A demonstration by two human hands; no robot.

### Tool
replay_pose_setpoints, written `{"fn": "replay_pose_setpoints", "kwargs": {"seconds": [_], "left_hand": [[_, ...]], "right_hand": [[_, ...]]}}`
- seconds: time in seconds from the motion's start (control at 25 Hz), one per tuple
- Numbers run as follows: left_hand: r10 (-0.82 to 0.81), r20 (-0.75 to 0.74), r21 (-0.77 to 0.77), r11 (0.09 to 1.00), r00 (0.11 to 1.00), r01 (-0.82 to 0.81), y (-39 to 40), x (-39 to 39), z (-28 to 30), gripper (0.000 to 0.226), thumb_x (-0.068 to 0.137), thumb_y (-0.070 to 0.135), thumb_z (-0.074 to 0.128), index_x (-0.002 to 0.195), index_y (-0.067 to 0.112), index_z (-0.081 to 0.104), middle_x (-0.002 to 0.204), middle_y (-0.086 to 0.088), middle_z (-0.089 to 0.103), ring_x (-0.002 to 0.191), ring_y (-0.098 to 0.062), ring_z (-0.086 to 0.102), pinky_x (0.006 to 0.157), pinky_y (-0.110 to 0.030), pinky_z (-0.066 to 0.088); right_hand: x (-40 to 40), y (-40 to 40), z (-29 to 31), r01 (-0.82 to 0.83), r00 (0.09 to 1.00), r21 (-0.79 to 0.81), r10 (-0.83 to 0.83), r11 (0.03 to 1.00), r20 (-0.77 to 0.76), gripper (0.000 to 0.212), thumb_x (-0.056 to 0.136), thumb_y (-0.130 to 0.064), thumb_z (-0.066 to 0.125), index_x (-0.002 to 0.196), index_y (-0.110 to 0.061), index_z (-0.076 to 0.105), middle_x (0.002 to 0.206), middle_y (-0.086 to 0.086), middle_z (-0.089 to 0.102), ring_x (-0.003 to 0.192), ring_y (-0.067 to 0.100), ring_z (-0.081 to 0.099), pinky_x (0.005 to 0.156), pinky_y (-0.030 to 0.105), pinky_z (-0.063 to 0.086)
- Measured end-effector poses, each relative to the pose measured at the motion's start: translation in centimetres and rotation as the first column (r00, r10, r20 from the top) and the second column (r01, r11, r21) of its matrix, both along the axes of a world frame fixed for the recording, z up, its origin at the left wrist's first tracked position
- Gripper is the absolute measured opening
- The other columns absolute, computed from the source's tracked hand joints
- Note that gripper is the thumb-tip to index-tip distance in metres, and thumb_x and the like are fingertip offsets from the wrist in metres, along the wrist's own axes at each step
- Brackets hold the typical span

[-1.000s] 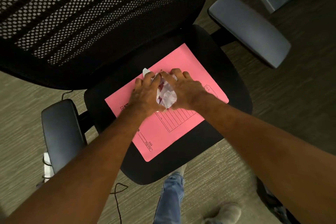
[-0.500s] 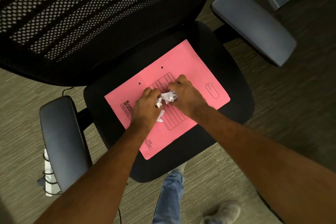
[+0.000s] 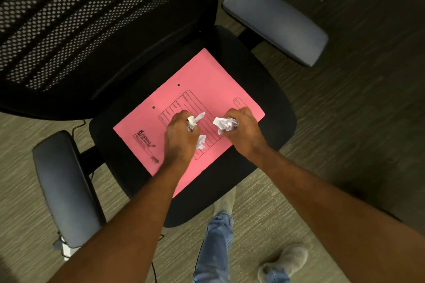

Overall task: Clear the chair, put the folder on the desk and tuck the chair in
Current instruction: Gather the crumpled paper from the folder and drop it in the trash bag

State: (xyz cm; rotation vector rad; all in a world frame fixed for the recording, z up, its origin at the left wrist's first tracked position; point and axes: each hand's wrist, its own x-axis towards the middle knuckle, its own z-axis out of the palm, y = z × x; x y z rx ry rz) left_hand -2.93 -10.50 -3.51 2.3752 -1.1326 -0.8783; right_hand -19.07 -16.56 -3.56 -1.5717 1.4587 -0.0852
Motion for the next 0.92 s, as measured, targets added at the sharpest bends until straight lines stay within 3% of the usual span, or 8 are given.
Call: {"fn": "replay_pose_setpoints", "kwargs": {"seconds": [0.12, 0.28, 0.36, 0.44, 0.52, 0.64, 0.76, 0.92], "left_hand": [[-0.048, -0.006, -0.021, 0.999, 0.999, 0.048, -0.6, -3.2, 0.7, 0.015, 0.09, 0.013, 0.07, 0.103, 0.014, 0.064, 0.094, -0.001, 0.064, 0.079, -0.014, 0.064, 0.056, -0.018, 0.049], [-0.128, -0.036, -0.074, 0.989, 0.991, 0.125, -1.1, -8.9, 1.9, 0.009, 0.082, 0.006, 0.06, 0.083, 0.014, 0.055, 0.083, -0.003, 0.058, 0.073, -0.022, 0.055, 0.06, -0.031, 0.038], [-0.169, -0.056, -0.073, 0.984, 0.984, 0.165, -1.3, -12.2, 2.5, 0.009, 0.08, 0.006, 0.059, 0.083, 0.013, 0.055, 0.083, -0.004, 0.058, 0.073, -0.022, 0.052, 0.062, -0.032, 0.035], [-0.216, -0.067, -0.074, 0.975, 0.974, 0.211, -1.2, -16.0, 2.9, 0.009, 0.08, 0.007, 0.059, 0.084, 0.013, 0.056, 0.084, -0.003, 0.058, 0.074, -0.02, 0.051, 0.063, -0.03, 0.03], [-0.272, -0.053, -0.085, 0.96, 0.961, 0.267, -0.8, -20.3, 3.0, 0.009, 0.08, 0.008, 0.061, 0.084, 0.014, 0.057, 0.085, -0.002, 0.058, 0.074, -0.019, 0.05, 0.063, -0.028, 0.026], [-0.35, -0.048, -0.089, 0.934, 0.935, 0.345, 0.4, -27.1, 2.7, 0.006, 0.081, 0.009, 0.063, 0.085, 0.011, 0.059, 0.087, -0.007, 0.062, 0.077, -0.024, 0.054, 0.066, -0.033, 0.035], [-0.463, -0.047, -0.091, 0.884, 0.885, 0.458, 2.3, -34.8, 2.0, 0.005, 0.082, 0.008, 0.062, 0.086, 0.009, 0.059, 0.086, -0.012, 0.064, 0.079, -0.032, 0.059, 0.066, -0.041, 0.044], [-0.59, -0.072, -0.101, 0.807, 0.804, 0.582, 5.7, -45.1, 1.3, 0.007, 0.082, 0.006, 0.062, 0.088, 0.01, 0.061, 0.087, -0.01, 0.063, 0.077, -0.029, 0.057, 0.065, -0.034, 0.04]], "right_hand": [[-3.2, 1.0, 0.4, 0.144, 0.989, 0.047, -0.146, 0.988, 0.033, 0.019, 0.084, -0.005, 0.079, 0.097, -0.015, 0.069, 0.112, 0.006, 0.048, 0.084, 0.023, 0.065, 0.061, 0.038, 0.064], [-8.6, 2.4, 0.9, 0.273, 0.959, 0.025, -0.274, 0.962, 0.079, 0.017, 0.082, -0.005, 0.08, 0.09, -0.015, 0.068, 0.105, 0.003, 0.046, 0.076, 0.02, 0.063, 0.049, 0.029, 0.06], [-11.9, 3.2, 0.9, 0.34, 0.936, 0.013, -0.34, 0.94, 0.087, 0.022, 0.081, -0.006, 0.081, 0.088, -0.021, 0.067, 0.103, 0.001, 0.046, 0.078, 0.019, 0.062, 0.053, 0.028, 0.059], [-15.7, 4.2, 0.9, 0.419, 0.903, 0.015, -0.418, 0.908, 0.101, 0.023, 0.079, -0.01, 0.084, 0.087, -0.023, 0.068, 0.103, -0.001, 0.047, 0.085, 0.022, 0.064, 0.064, 0.036, 0.062], [-19.9, 5.5, 1.0, 0.499, 0.86, 0.021, -0.498, 0.866, 0.113, 0.025, 0.077, -0.01, 0.085, 0.082, -0.027, 0.066, 0.101, -0.002, 0.046, 0.087, 0.025, 0.065, 0.066, 0.039, 0.062], [-26.4, 8.0, 1.3, 0.606, 0.789, 0.015, -0.604, 0.795, 0.116, 0.035, 0.076, -0.009, 0.084, 0.073, -0.035, 0.061, 0.094, -0.007, 0.045, 0.088, 0.027, 0.063, 0.062, 0.044, 0.062], [-33.8, 11.8, 0.8, 0.705, 0.705, 0.017, -0.702, 0.709, 0.098, 0.029, 0.074, -0.01, 0.085, 0.077, -0.028, 0.063, 0.092, -0.006, 0.046, 0.09, 0.029, 0.063, 0.07, 0.045, 0.061], [-43.3, 18.1, -0.4, 0.808, 0.588, 0.016, -0.806, 0.59, 0.067, 0.024, 0.073, -0.01, 0.084, 0.079, -0.025, 0.065, 0.09, -0.007, 0.048, 0.088, 0.028, 0.063, 0.069, 0.052, 0.06]]}}
